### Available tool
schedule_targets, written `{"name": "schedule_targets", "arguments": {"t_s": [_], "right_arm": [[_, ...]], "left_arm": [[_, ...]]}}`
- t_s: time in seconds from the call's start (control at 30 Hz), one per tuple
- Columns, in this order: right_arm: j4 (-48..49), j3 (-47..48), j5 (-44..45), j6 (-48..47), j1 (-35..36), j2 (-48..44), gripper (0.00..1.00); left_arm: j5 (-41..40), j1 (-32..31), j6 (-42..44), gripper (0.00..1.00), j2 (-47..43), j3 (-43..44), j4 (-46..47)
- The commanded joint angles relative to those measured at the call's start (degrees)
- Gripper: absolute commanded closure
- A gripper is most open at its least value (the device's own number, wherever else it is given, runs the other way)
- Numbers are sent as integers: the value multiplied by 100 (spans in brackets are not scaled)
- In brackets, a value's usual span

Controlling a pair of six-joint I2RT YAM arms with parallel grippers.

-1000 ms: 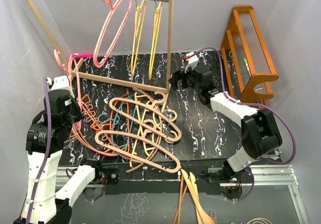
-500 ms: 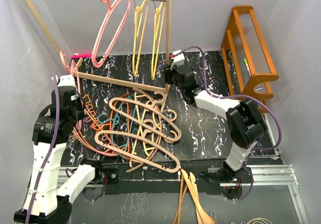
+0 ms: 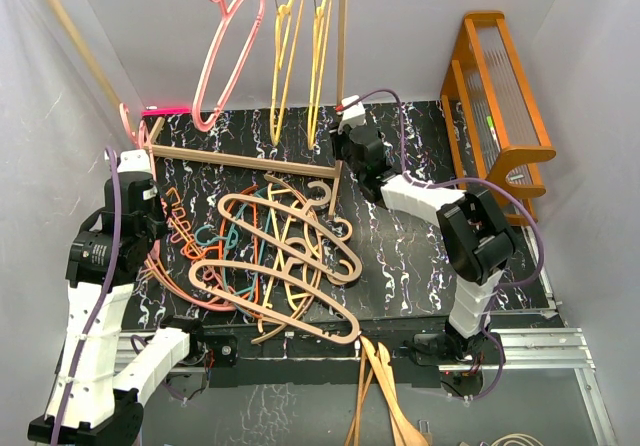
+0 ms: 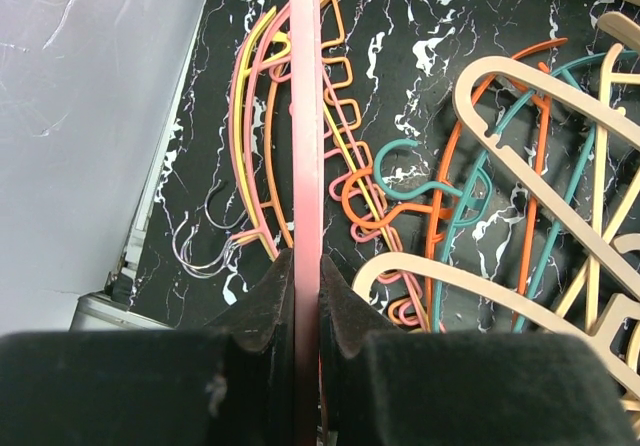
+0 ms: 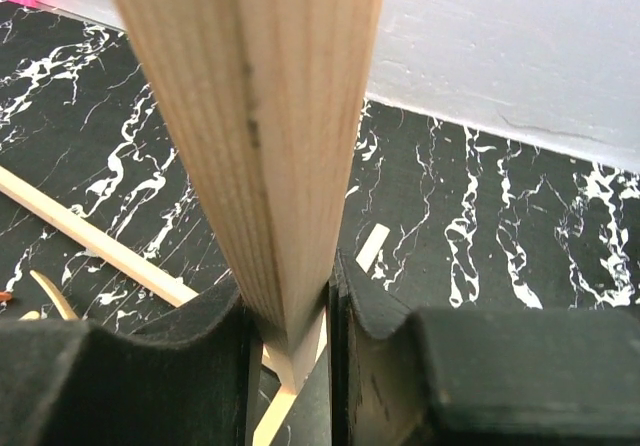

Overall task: Organize the hangers
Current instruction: Move the clothesline to the center of the board, then place the hanger at the clothesline.

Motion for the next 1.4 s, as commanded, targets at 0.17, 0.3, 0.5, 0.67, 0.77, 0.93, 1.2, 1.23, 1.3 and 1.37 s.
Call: {"name": "schedule_targets", "arguments": {"t_s": [0.17,0.3,0.5,0.67,0.77,0.93,1.2,1.23,1.3,1.37], "right_arm": [[920,695,-1670,-398,-512,511,92],[724,1316,-2427,62,-891,909,92],[346,2046,-2713,113,-1035,1219,92],[210,1788,-2972,261,-1038,883,19],[-123,1532,-3286,160,-1055,504,1],[-1321,1249,-4341,-345,-1345,-299,1],[-3684,339,-6319,-2525,-2012,-1650,1],[-4470,368,-6813,-3270,-2102,-1748,1],[-6325,533,-7720,-5079,-2206,-1901,1],[-7956,632,-8401,-6662,-2221,-2009,1]], "left_arm": [[-143,-26,54,100,27,35,114],[-122,-26,46,100,48,73,79],[32,-30,59,100,93,34,68],[457,-25,-94,100,51,-55,-73],[1124,-26,-435,100,-254,-319,1],[2333,-21,-697,100,-177,-611,-375],[4598,-244,-709,100,164,-1052,-206],[4883,-296,-697,100,202,-1165,-118],[5265,-379,-638,100,284,-1323,35],[5707,-474,-602,100,330,-1465,307]]}}
